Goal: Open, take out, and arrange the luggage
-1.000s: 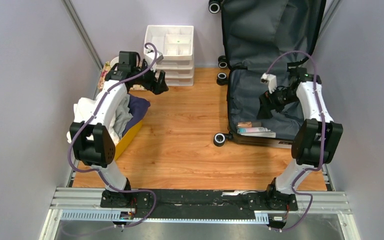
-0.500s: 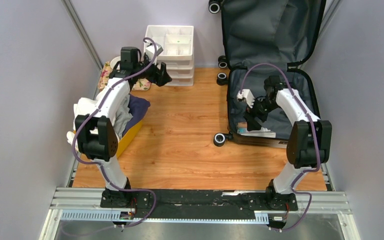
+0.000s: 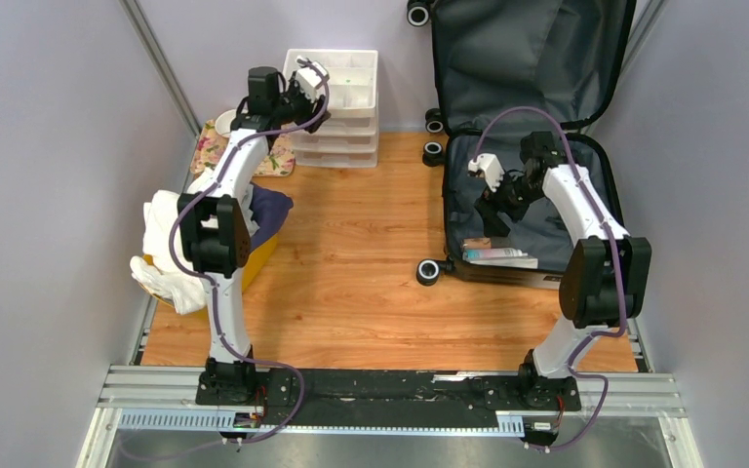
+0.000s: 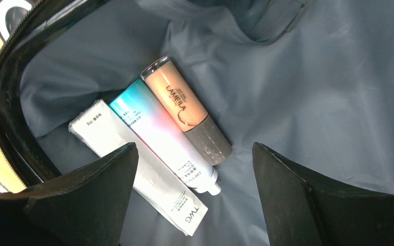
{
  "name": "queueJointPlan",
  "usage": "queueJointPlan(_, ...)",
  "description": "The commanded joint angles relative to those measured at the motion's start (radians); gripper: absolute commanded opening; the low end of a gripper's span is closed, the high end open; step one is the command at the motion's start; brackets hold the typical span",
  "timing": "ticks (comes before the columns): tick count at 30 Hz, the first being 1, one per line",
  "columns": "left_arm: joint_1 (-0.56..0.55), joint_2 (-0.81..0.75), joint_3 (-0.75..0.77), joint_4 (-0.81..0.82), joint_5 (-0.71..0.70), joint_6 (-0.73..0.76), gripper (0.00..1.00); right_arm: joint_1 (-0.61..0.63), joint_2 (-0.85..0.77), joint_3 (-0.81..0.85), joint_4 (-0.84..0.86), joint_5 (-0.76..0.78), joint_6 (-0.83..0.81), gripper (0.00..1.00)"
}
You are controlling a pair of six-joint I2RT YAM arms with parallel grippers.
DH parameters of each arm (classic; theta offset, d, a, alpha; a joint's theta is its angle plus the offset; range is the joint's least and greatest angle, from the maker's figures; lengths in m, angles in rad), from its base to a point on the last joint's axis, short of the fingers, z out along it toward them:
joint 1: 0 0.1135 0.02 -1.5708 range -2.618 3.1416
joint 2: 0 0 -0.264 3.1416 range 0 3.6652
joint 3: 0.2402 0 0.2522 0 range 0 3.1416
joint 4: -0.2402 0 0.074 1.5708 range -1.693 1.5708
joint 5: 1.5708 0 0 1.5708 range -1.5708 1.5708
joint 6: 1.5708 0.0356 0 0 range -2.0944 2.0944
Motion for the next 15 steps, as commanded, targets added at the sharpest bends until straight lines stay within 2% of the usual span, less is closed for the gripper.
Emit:
queueJointPlan(1,0.002,-0.01,0.0,0.255,-0.121,-0.303,0.59,0.001,-0.021,0.043,0.038,0.008,0.126,0.85)
queueJointPlan(3,-0.006,-0.025,-0.029,0.302,-0.199,-0.371,0.53,0.001,-0.03,0.043,0.042,0.011,0.129,0.85)
queueJointPlan(6,-0.032,0.024,0.052,0.275,-0.285,-0.333,0.51,0.001,-0.033,0.054,0.04,0.026,0.13,0.86)
queueJointPlan(9,-0.037,0.082,0.129,0.215,-0.304,-0.334,0.5,-0.001,-0.029,0.075,0.035,0.039,0.13,0.86)
queueJointPlan(15,-0.038,0.094,0.103,0.235,-0.316,-0.348,0.5,-0.001,-0.029,0.092,0.026,0.051,0.144,0.86)
